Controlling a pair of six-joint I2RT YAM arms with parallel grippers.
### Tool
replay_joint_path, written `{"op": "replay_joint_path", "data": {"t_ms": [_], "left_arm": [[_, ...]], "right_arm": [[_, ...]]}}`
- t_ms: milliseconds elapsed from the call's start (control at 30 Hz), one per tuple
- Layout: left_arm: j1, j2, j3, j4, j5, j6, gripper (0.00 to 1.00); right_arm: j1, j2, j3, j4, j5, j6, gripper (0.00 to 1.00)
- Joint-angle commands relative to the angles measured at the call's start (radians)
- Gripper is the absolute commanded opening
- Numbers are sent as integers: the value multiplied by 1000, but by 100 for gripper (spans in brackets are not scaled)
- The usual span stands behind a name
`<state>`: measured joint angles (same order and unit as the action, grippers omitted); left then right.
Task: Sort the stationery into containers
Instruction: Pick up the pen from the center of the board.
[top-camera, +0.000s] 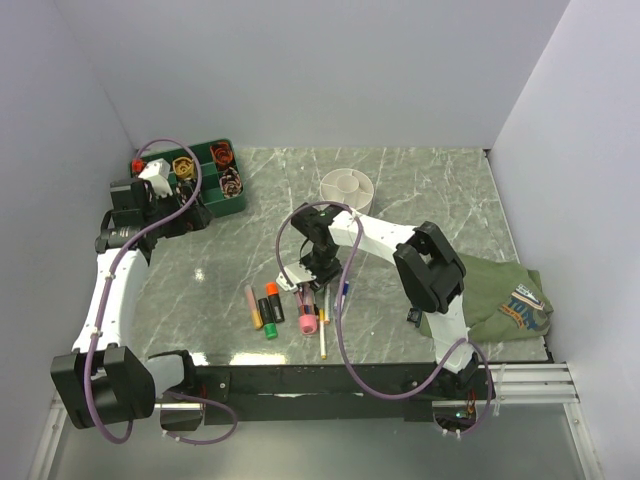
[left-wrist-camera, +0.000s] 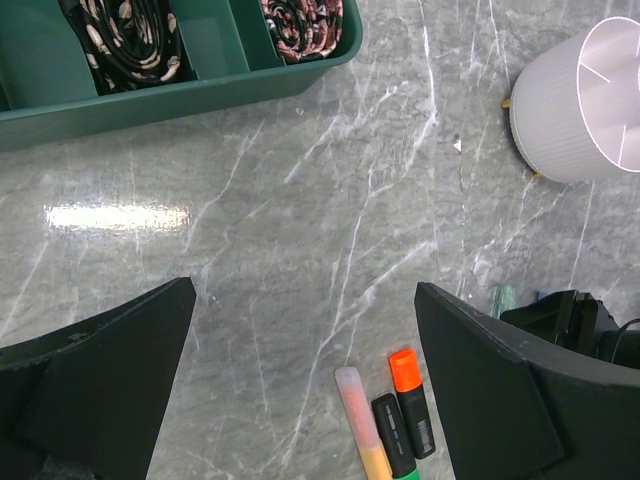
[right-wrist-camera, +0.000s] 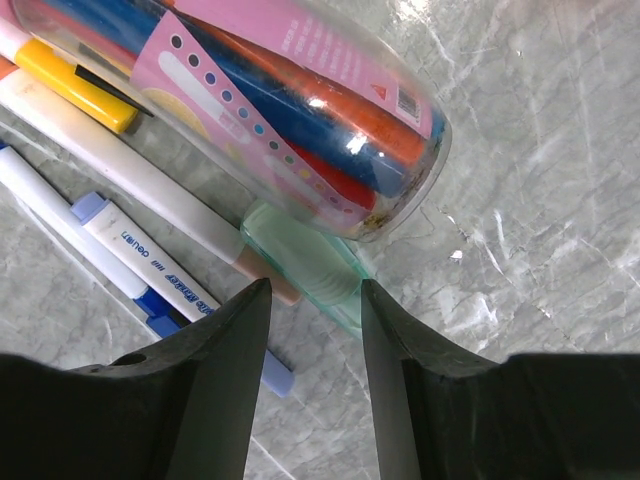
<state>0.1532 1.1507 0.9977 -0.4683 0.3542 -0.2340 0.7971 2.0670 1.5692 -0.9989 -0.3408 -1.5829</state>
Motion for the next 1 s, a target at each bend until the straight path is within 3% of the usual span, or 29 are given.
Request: {"op": "replay_joint_path", "data": {"t_ms": [0,367,967], "left_arm": [[6,4,4,40,31,-19,99],[9,14,24,33,28,-14,99],[25,66,39,40,25,-13,99]], "right_arm": [[16,48,8,-30,-20,3,50],[-2,10,170,-204,-64,8,54],[-4,58,63,-12,0,-48,54]]}}
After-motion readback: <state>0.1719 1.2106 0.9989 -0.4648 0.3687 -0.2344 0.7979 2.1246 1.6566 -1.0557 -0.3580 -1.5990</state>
